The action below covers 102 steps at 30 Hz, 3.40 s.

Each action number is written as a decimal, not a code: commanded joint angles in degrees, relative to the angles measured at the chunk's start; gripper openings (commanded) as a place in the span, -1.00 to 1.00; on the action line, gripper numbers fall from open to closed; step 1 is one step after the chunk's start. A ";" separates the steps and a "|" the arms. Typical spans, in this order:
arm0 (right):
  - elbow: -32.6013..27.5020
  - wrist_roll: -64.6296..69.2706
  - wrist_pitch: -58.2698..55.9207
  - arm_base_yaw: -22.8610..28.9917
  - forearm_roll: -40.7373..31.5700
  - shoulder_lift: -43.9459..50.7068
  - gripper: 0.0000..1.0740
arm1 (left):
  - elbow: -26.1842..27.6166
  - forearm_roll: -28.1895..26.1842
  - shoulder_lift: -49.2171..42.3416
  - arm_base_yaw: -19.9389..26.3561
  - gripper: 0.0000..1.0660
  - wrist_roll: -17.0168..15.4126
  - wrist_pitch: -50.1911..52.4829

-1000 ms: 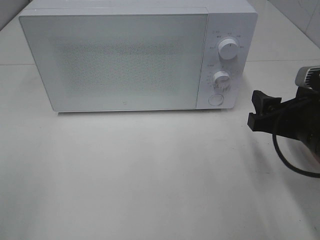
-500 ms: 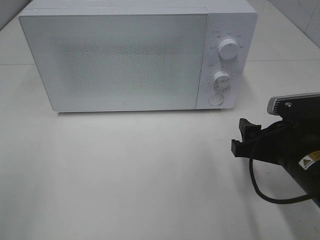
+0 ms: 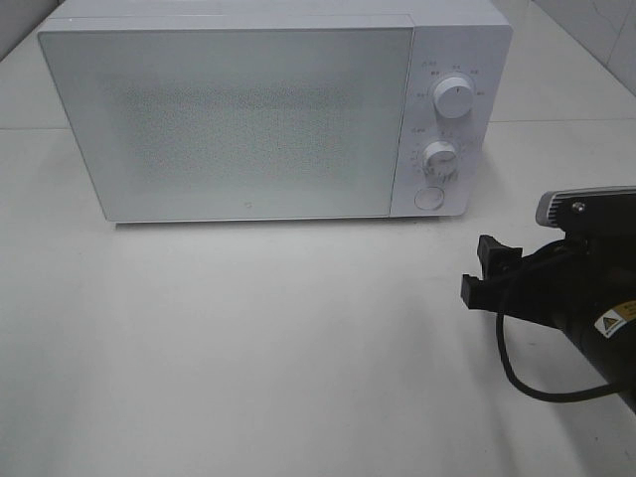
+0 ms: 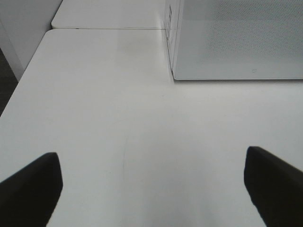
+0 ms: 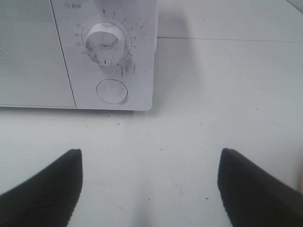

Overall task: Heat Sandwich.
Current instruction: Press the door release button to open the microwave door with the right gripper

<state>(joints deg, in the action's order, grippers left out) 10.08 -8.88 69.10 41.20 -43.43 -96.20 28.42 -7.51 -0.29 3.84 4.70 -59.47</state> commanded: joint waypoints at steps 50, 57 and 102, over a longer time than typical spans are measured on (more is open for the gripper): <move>-0.06 95.11 1.72 0.23 1.38 0.17 -1.00 | -0.06 -0.17 -1.49 -0.06 0.83 -0.11 0.11; -0.06 95.11 1.43 0.23 2.92 0.17 -0.98 | -0.06 -0.17 -1.49 -0.06 0.83 -0.11 0.11; 27.10 92.88 -19.25 -14.15 20.40 -17.02 -0.99 | -0.06 -0.17 -1.43 -0.06 0.83 -0.11 0.11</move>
<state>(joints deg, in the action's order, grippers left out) 35.47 85.03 50.53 27.85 -23.72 -112.13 28.42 -7.51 -0.29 3.84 4.70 -59.47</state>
